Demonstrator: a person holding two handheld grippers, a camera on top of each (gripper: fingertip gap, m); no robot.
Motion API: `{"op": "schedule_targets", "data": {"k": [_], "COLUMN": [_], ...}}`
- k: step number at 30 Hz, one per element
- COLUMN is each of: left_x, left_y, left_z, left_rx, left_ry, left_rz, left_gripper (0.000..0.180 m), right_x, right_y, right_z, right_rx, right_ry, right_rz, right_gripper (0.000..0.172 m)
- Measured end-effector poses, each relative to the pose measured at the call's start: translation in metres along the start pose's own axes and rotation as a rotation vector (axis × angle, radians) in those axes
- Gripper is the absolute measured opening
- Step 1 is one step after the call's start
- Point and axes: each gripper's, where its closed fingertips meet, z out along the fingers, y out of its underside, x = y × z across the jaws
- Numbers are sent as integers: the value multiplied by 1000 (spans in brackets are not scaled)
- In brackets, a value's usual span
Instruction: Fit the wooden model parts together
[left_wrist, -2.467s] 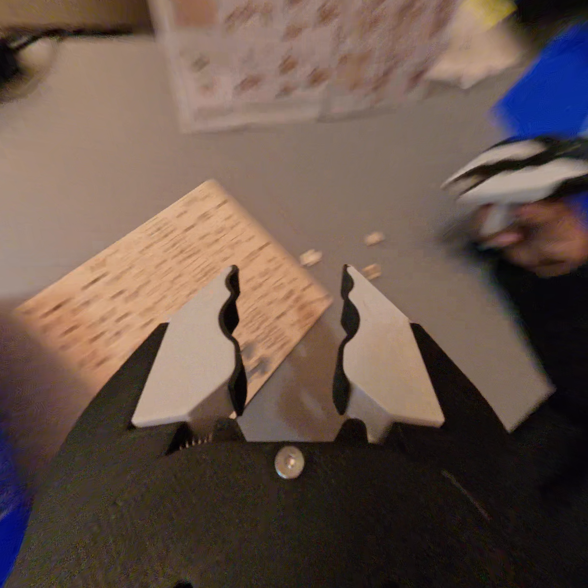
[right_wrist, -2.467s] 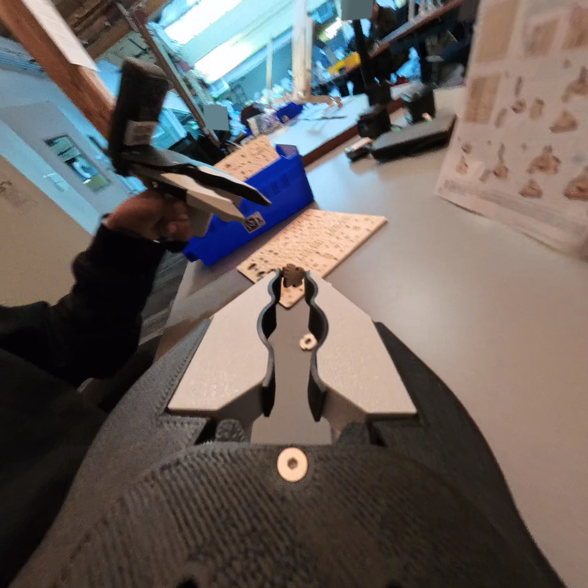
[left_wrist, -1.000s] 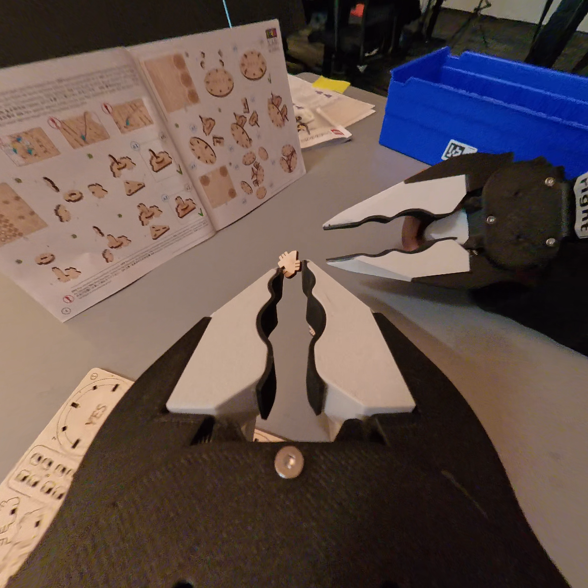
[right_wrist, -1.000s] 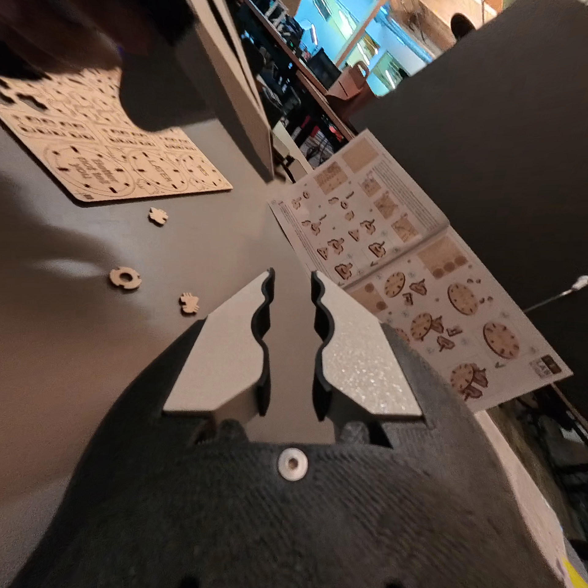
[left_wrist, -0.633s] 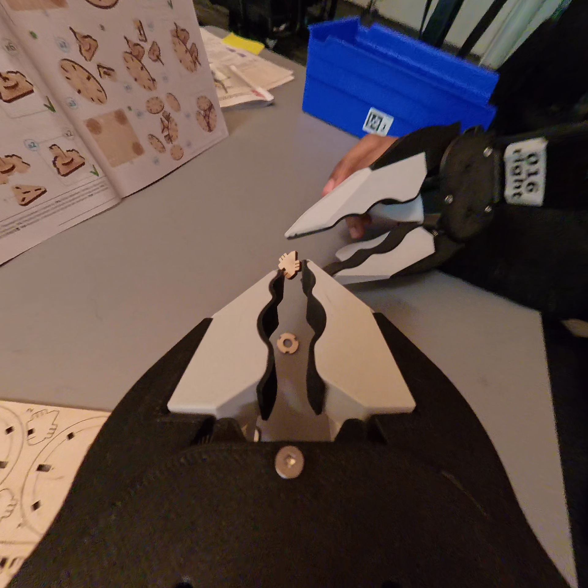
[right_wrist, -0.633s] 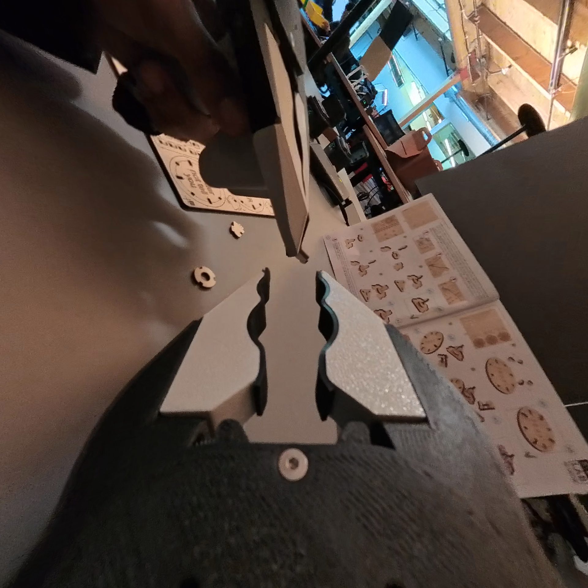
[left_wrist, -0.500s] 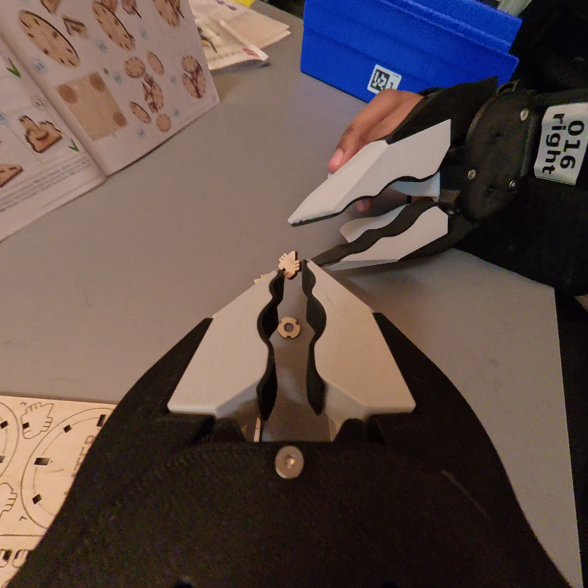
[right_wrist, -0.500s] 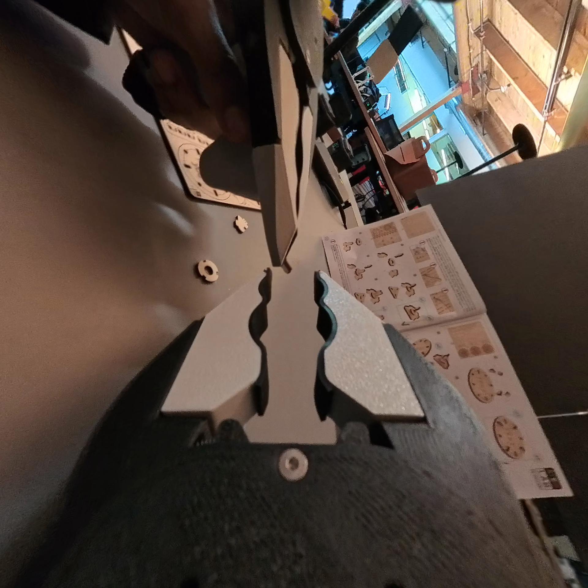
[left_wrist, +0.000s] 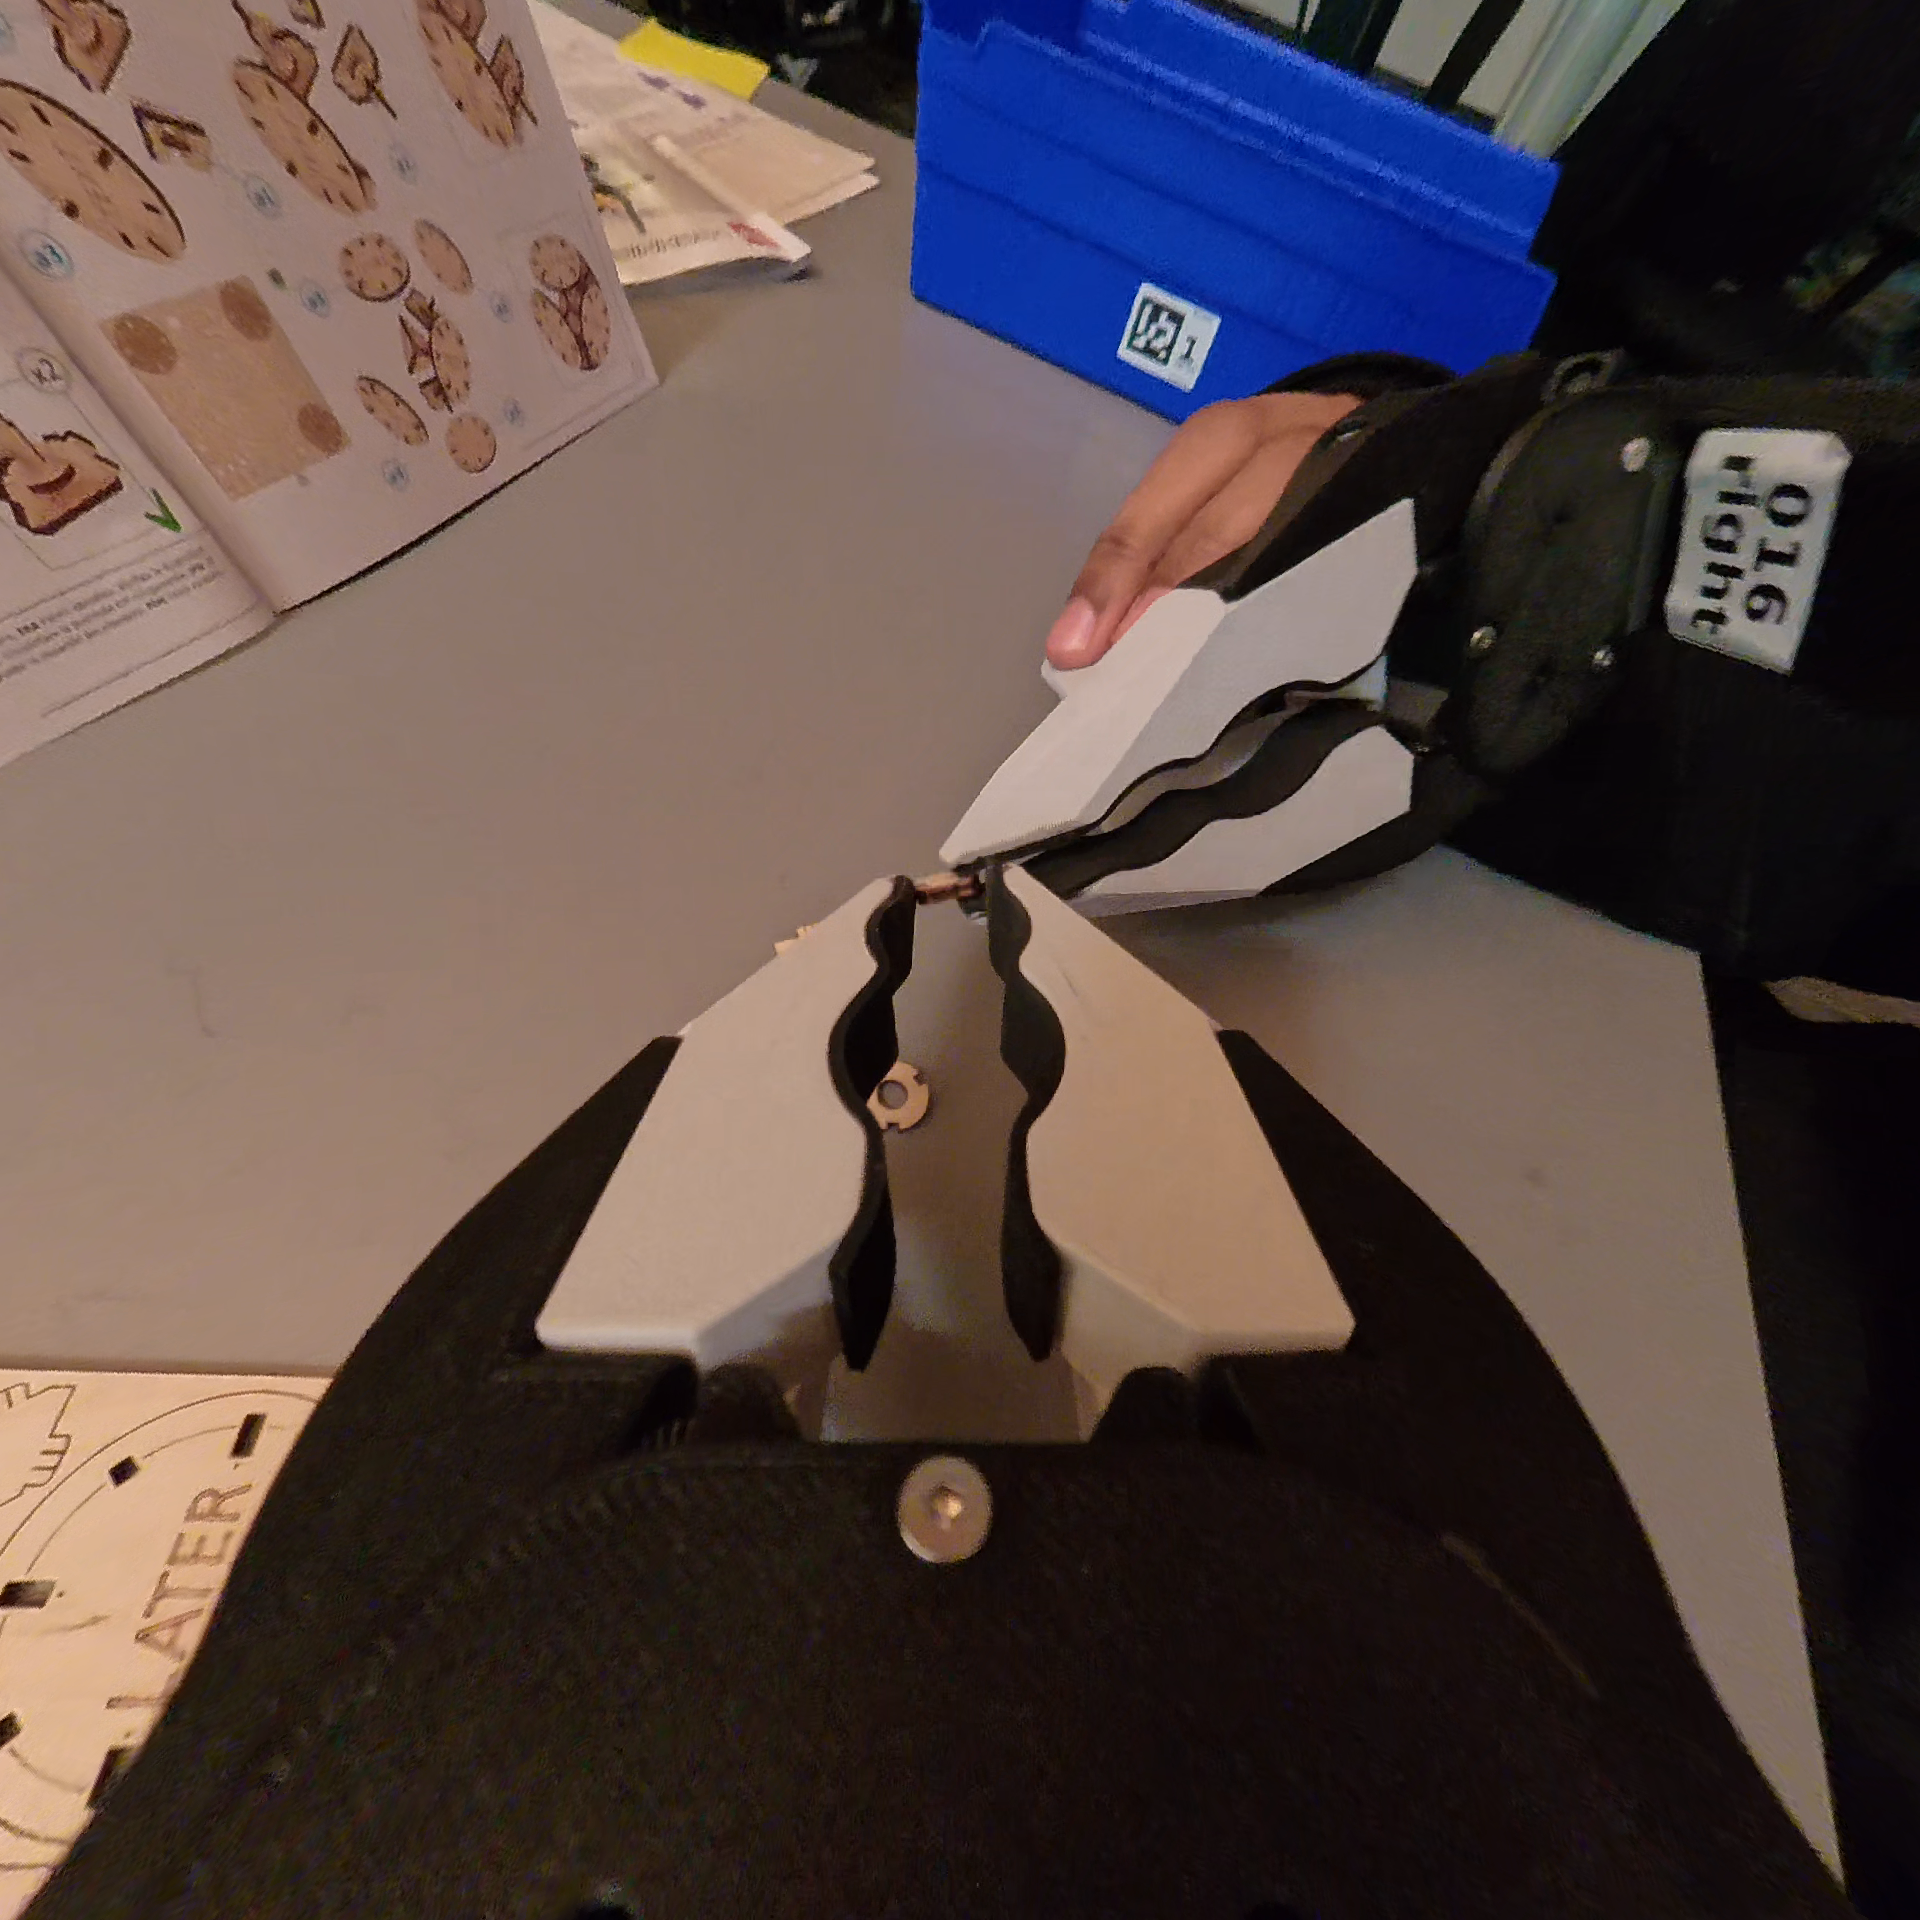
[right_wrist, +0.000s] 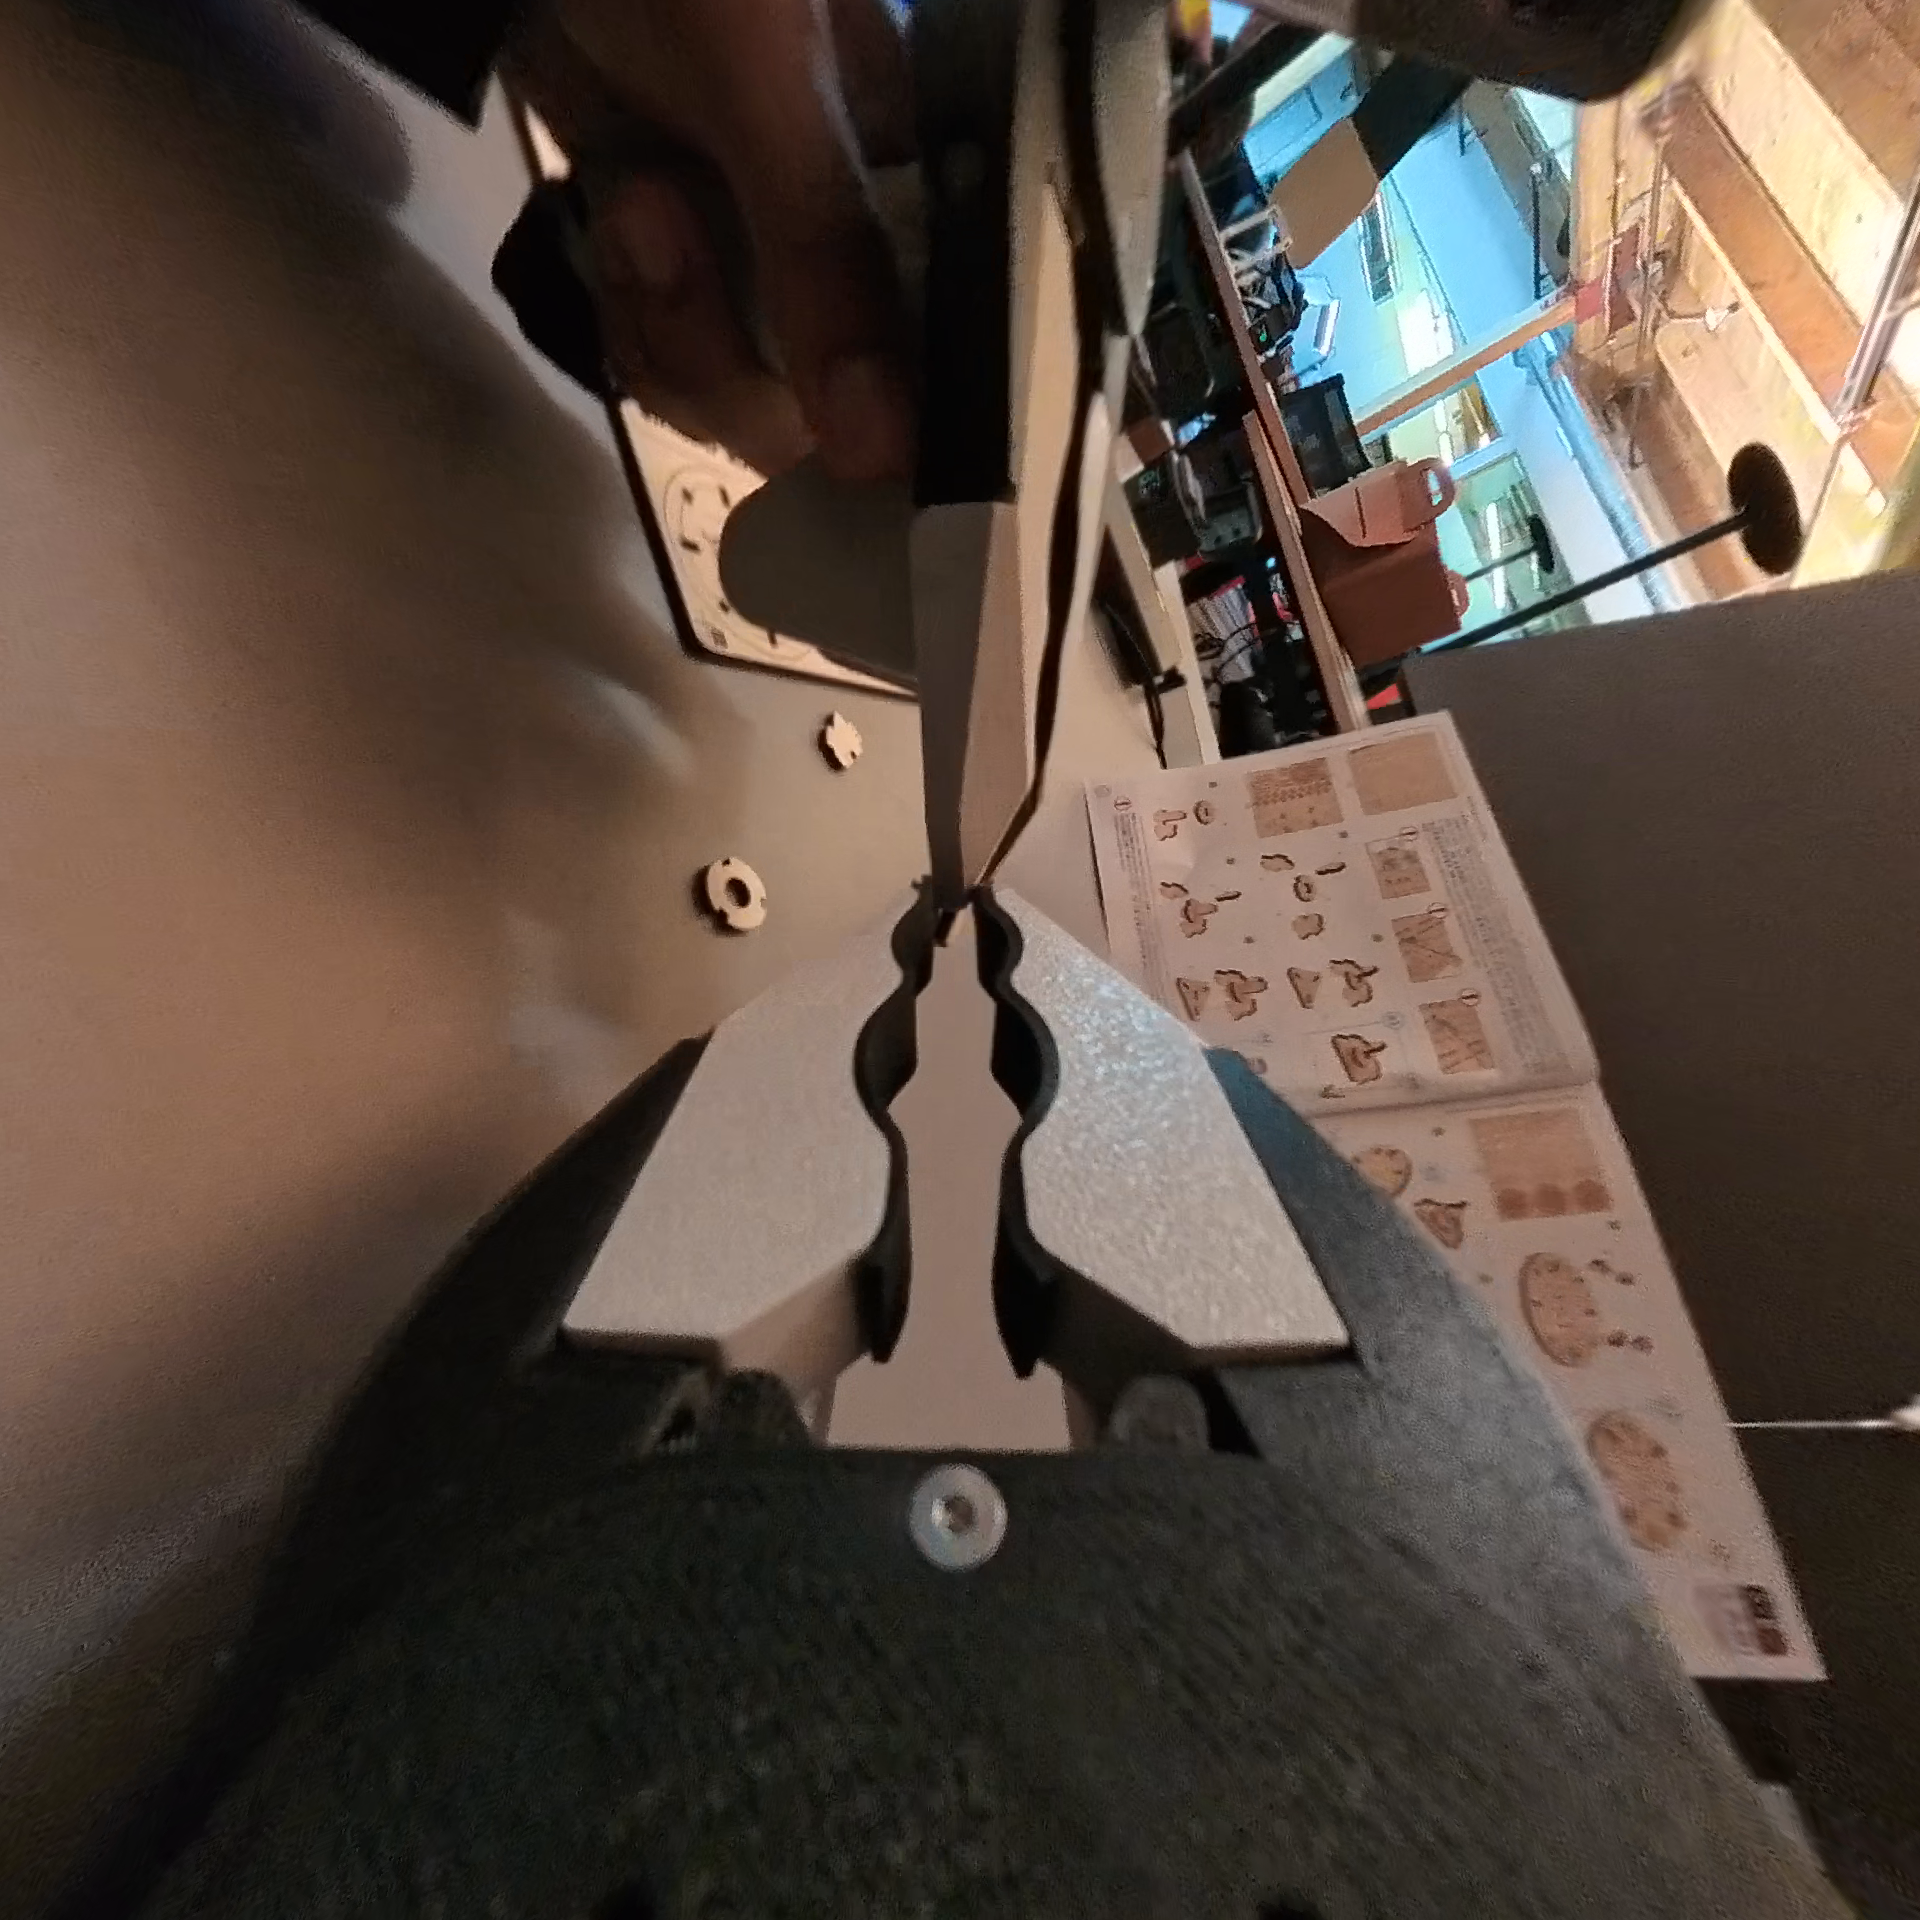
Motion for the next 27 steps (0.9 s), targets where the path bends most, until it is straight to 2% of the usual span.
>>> {"op": "schedule_targets", "data": {"k": [4,6,8,13,15,19,23,27], "left_x": [8,8,4,-10,-12,-13,-12,-10], "left_y": [-3,-2,-2,-5,-6,-5,-5,-4], "left_z": [-2,-2,-3,-13,-13,-12,-11,-10], "left_rx": [28,20,23,58,66,58,58,50], "left_ry": [73,82,61,13,-2,-15,-11,2], "left_rz": [-38,-46,-55,-74,-70,-58,-56,-59], "left_gripper": [4,4,12,11,10,9,8,8], "right_x": [1,-1,0,31,27,-17,-37,-55], "right_y": [-4,-4,-1,30,40,41,37,46], "right_z": [-2,-2,-3,-22,-30,-40,-34,-30], "right_rx": [44,44,35,-22,-38,-65,-79,-167], "right_ry": [-22,-33,-39,12,-83,-428,-529,-583], "right_rz": [88,94,111,266,400,675,724,715], "right_gripper": [5,5,3,1,6,17,25,32]}}
